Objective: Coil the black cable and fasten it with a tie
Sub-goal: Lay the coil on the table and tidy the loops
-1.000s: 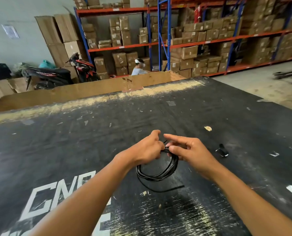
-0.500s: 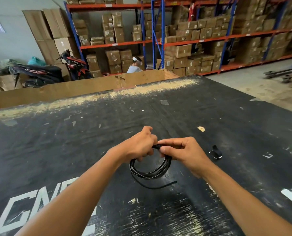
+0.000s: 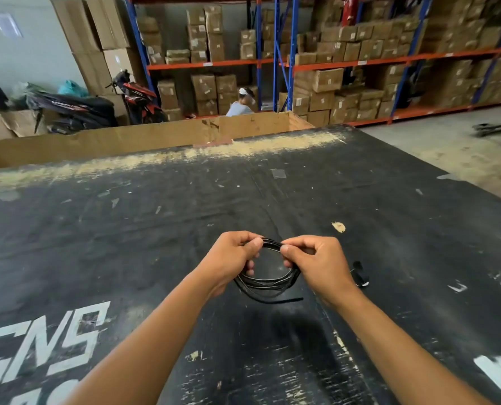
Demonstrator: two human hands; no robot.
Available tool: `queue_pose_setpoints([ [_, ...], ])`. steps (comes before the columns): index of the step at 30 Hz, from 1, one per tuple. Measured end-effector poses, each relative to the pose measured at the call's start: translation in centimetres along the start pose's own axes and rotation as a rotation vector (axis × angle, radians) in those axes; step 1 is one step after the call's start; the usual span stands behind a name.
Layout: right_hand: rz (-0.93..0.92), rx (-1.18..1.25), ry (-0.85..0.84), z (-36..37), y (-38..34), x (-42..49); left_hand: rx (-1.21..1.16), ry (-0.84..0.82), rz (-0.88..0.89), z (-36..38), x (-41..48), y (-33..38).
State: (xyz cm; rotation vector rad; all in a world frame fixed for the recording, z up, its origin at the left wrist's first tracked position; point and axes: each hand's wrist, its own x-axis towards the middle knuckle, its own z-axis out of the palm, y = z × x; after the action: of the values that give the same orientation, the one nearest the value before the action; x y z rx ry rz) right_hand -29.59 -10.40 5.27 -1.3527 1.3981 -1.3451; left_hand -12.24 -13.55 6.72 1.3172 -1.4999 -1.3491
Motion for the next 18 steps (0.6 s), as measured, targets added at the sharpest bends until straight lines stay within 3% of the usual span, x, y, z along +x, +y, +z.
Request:
queue_pose_setpoints([
  [4, 0.049, -0.003, 0.002, -0.8, 0.8, 0.0, -0.186, -0.041, -0.122, 1.0, 0.3, -0.6],
  [8, 0.055, -0.033, 0.018, -2.0, 0.7, 0.6, -0.03, 0.062, 0.024, 2.5, 1.1, -0.7],
  [13, 0.067, -0.042, 0.01, -3.4, 0.9, 1.4, -0.296, 0.061, -0.012, 4.0, 1.8, -1.3],
  [18, 0.044, -0.07, 0.028, -4.0, 1.6, 2.0, -0.28, 0.111, 0.008, 4.9, 2.5, -1.6],
])
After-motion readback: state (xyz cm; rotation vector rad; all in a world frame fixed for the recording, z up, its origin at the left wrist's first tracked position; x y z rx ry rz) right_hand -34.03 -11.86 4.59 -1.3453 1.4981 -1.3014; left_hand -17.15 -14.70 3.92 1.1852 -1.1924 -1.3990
